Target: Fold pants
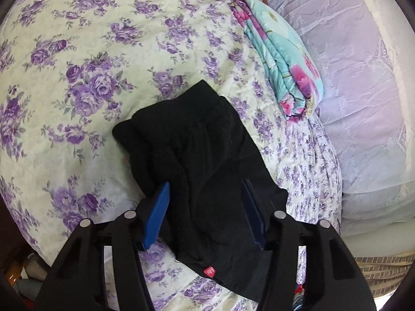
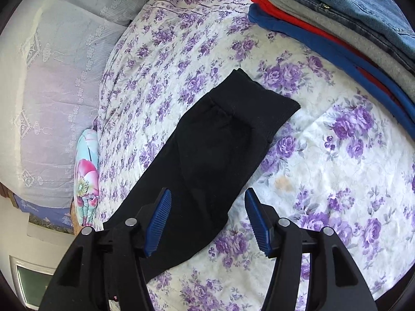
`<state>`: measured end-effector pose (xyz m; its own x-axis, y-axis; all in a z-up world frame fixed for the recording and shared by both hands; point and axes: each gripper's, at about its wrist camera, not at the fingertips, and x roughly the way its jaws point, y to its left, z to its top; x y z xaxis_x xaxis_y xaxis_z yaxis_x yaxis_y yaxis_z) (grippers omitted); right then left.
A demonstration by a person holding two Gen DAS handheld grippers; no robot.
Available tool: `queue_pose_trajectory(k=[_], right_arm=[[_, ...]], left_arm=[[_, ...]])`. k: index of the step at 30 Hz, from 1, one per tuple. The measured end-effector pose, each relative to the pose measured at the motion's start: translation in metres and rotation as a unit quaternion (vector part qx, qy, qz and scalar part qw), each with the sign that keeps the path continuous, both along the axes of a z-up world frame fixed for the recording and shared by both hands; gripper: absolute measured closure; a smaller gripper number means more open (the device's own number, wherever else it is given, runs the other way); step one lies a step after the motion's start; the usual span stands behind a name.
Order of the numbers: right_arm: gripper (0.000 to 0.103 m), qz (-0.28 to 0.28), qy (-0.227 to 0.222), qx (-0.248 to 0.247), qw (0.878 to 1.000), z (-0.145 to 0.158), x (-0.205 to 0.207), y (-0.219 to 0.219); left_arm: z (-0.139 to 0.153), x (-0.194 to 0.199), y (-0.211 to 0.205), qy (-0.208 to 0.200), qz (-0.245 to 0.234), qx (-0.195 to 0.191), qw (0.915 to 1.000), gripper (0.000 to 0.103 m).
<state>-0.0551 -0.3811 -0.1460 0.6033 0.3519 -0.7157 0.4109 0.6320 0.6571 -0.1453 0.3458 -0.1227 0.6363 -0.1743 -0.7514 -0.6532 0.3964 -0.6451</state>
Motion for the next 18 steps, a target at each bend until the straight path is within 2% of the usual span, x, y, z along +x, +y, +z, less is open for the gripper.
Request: queue_pose_trajectory(k=[4, 9, 11, 13, 14, 18], right_arm=[[0.042, -0.006, -0.004, -0.002, 1.0, 0.003, -0.001, -0.001], [0.04, -0.007, 0.002, -0.001, 1.0, 0.0, 0.003, 0.003], [0.04, -0.005, 0.0, -0.005, 1.0, 0.001, 0.004, 0.005], [0.04, -0.005, -0.004, -0.01, 1.0, 0.003, 0.004, 0.006], [0.04, -0.005, -0.006, -0.013, 1.0, 0.005, 0.004, 0.006], [0.04, -0.011, -0.011, -0.022, 1.0, 0.01, 0.003, 0.0]], left_arm=[[-0.005, -0.007, 0.005, 0.017, -0.002, -0.008, 0.9998, 0.049], [-0.008, -0.002, 0.006, 0.009, -0.001, -0.013, 0.9999, 0.049], [-0.005, 0.003, 0.002, 0.002, -0.005, -0.01, 0.9999, 0.057], [-0.002, 0.008, 0.0, 0.003, -0.007, -0.001, 1.0, 0.085], [0.0, 0.008, 0.0, -0.004, -0.005, -0.006, 1.0, 0.091], [0.014, 0.008, 0.005, -0.031, -0.005, -0.002, 0.9995, 0.094]])
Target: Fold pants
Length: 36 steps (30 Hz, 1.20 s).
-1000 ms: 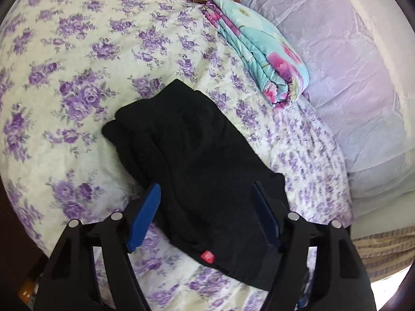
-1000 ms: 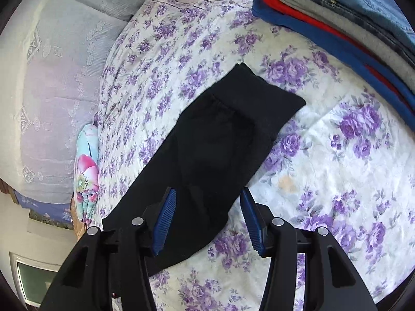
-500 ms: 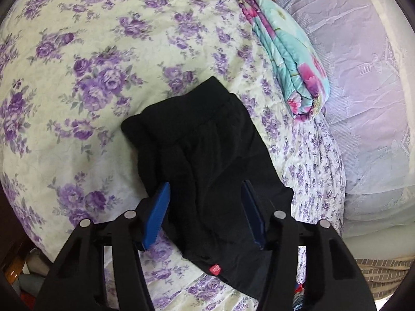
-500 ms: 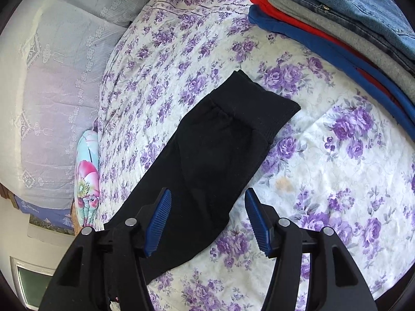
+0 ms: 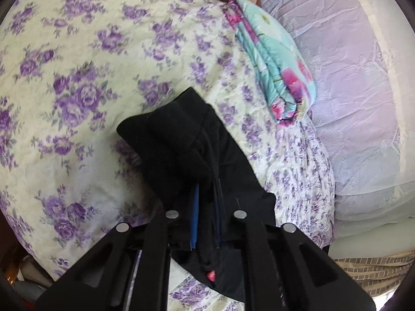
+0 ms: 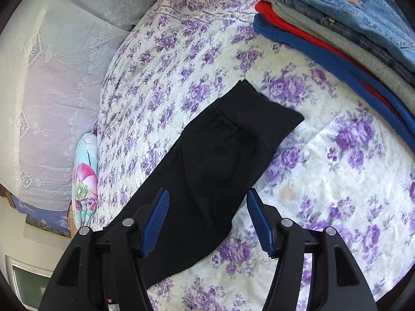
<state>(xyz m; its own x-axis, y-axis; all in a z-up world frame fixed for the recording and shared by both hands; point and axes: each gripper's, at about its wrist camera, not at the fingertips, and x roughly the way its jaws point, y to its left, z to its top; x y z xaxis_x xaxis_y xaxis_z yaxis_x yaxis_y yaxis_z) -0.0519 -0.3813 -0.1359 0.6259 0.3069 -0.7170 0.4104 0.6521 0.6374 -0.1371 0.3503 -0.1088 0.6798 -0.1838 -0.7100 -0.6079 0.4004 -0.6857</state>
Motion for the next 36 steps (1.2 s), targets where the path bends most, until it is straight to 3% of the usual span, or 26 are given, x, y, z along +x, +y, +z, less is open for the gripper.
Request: queue_pose_trajectory(k=[4, 7, 9, 16, 20, 23, 26, 27, 28, 32, 36], right_arm=[[0.04, -0.005, 0.004, 0.003, 1.0, 0.0, -0.001, -0.007], [0.04, -0.013, 0.009, 0.015, 1.0, -0.006, -0.002, -0.009], [0.04, -0.011, 0.011, 0.019, 1.0, -0.008, -0.002, -0.007], [0.04, 0.007, 0.01, 0.018, 1.0, -0.01, 0.006, 0.002], [0.04, 0.009, 0.013, 0.028, 0.999, -0.012, 0.008, 0.0], [0.04, 0.013, 0.012, 0.021, 1.0, -0.008, 0.002, -0.003], [0.04, 0.01, 0.014, 0.018, 1.0, -0.008, -0.004, -0.006], [0.04, 0.009, 0.017, 0.02, 1.0, -0.01, -0.004, -0.006], [0.04, 0.01, 0.021, 0.023, 0.999, -0.013, -0.004, -0.005], [0.04, 0.02, 0.025, 0.03, 0.999, -0.017, 0.001, 0.002], [0.04, 0.034, 0.019, 0.024, 0.999, -0.011, 0.007, 0.004]], left_arm=[[0.002, 0.002, 0.006, 0.029, -0.007, -0.011, 0.9995, 0.094], [-0.006, -0.007, 0.012, 0.053, 0.005, -0.045, 0.9976, 0.094], [-0.002, -0.011, 0.01, 0.045, 0.01, -0.057, 0.9973, 0.094], [0.037, 0.016, -0.003, -0.004, -0.022, -0.011, 0.9997, 0.095], [0.018, 0.035, -0.008, 0.025, -0.05, -0.013, 0.9983, 0.095], [0.019, 0.024, -0.014, 0.031, -0.057, -0.015, 0.9978, 0.095], [0.026, 0.005, -0.013, 0.047, -0.048, -0.001, 0.9977, 0.082], [0.025, 0.001, -0.014, 0.055, -0.052, -0.007, 0.9971, 0.073], [0.023, 0.0, -0.018, 0.063, -0.059, -0.013, 0.9961, 0.07], [0.003, -0.003, -0.043, 0.095, -0.089, -0.043, 0.9906, 0.07], [-0.021, -0.006, -0.06, 0.122, -0.083, -0.073, 0.9864, 0.07]])
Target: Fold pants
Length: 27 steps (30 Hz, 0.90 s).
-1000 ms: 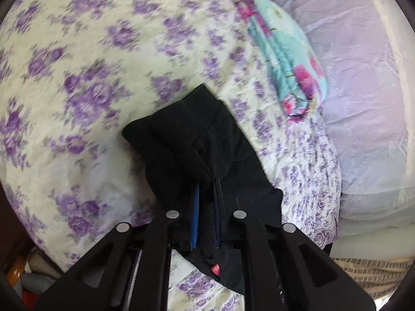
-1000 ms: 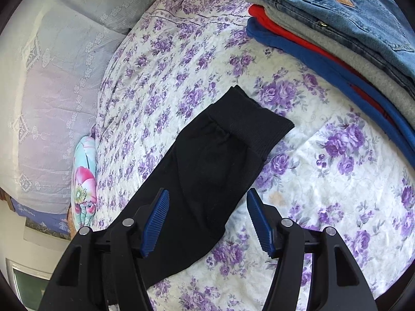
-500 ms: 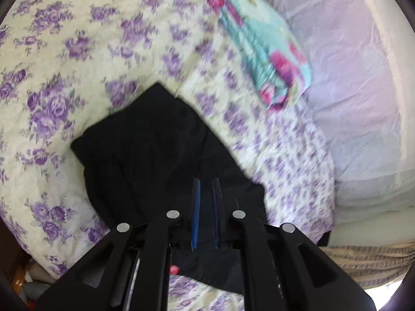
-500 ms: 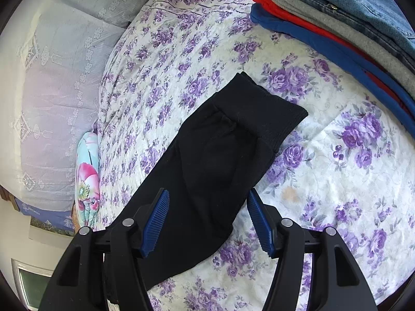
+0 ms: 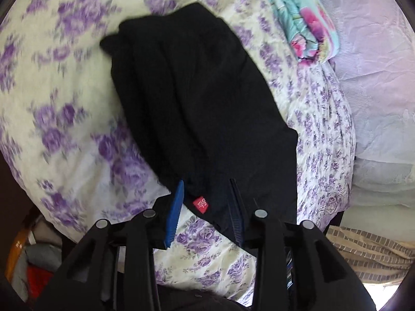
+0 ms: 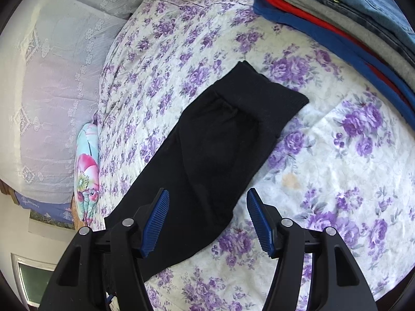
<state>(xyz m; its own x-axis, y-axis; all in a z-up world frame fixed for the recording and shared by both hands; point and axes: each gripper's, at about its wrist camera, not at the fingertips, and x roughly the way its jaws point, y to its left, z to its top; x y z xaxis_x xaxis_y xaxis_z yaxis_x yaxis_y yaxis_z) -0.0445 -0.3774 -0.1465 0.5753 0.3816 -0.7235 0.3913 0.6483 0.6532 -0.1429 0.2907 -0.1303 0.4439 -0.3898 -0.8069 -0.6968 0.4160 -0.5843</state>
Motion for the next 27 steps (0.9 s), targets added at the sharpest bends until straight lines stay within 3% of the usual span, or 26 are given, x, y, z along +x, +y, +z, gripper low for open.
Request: queue_pose_trajectory(k=[6, 9, 11, 12, 15, 18, 23, 27], right_arm=[[0.04, -0.008, -0.011, 0.001, 1.0, 0.007, 0.003, -0.01], [0.04, -0.008, -0.008, 0.001, 1.0, 0.005, 0.002, -0.011], [0.04, -0.007, -0.007, -0.002, 1.0, 0.004, 0.0, -0.012], [0.04, -0.009, -0.006, -0.003, 1.0, 0.004, -0.001, -0.013], [0.04, -0.014, -0.004, 0.007, 1.0, 0.003, -0.004, -0.017], [0.04, -0.028, -0.005, 0.021, 0.999, 0.002, -0.007, -0.023], [0.042, -0.057, 0.006, 0.085, 0.995, -0.015, -0.007, -0.029], [0.05, -0.085, 0.028, 0.103, 0.991, -0.027, -0.012, -0.035]], left_arm=[[-0.019, 0.001, -0.005, 0.015, 0.033, -0.015, 0.9992, 0.067], [-0.018, 0.007, -0.001, -0.001, 0.059, -0.011, 0.9982, 0.067], [-0.01, 0.013, 0.002, -0.027, 0.059, 0.007, 0.9979, 0.08], [-0.004, 0.017, 0.002, -0.047, 0.049, 0.013, 0.9976, 0.093], [0.017, 0.02, 0.004, -0.103, 0.046, 0.016, 0.9935, 0.095], [0.037, 0.027, 0.004, -0.134, 0.039, 0.022, 0.99, 0.096], [0.056, 0.049, 0.01, -0.154, 0.044, 0.01, 0.987, 0.096], [0.069, 0.066, 0.011, -0.167, 0.031, 0.017, 0.9853, 0.096]])
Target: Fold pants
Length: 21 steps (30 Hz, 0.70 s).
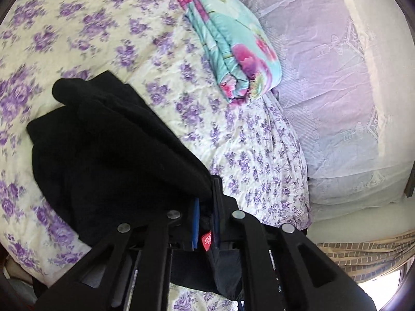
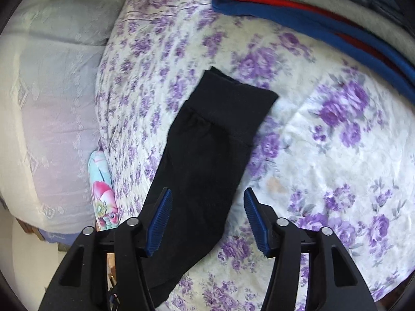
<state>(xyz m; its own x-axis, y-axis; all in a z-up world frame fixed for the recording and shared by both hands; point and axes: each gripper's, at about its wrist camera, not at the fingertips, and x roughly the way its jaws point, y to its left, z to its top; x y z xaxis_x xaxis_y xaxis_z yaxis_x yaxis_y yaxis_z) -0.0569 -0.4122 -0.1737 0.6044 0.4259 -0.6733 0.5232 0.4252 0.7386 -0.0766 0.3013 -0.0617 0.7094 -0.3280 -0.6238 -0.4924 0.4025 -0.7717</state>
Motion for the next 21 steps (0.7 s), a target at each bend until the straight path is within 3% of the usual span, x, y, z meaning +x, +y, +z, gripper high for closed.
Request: queue_pose_trajectory(k=[2, 5, 12, 16, 21], right_arm=[[0.061, 0.003, 0.0, 0.001, 1.0, -0.003, 0.004, 0.0], [0.097, 0.019, 0.001, -0.015, 1.0, -0.004, 0.017, 0.003], [0.098, 0.05, -0.062, -0.05, 0.996, 0.054, 0.05, 0.001], [0.098, 0.06, -0.097, -0.05, 0.992, 0.076, 0.124, -0.003], [0.098, 0.081, -0.09, -0.056, 0.991, 0.079, 0.222, 0.003]], left_arm=[[0.004, 0.007, 0.0, 0.0, -0.003, 0.004, 1.0, 0.096], [0.006, 0.015, 0.004, 0.003, -0.003, 0.006, 1.0, 0.096], [0.036, 0.056, 0.012, -0.021, -0.018, 0.041, 0.9988, 0.096], [0.045, 0.111, 0.014, -0.026, -0.039, 0.073, 0.9963, 0.096], [0.033, 0.18, 0.021, -0.021, -0.033, 0.082, 0.9958, 0.096]])
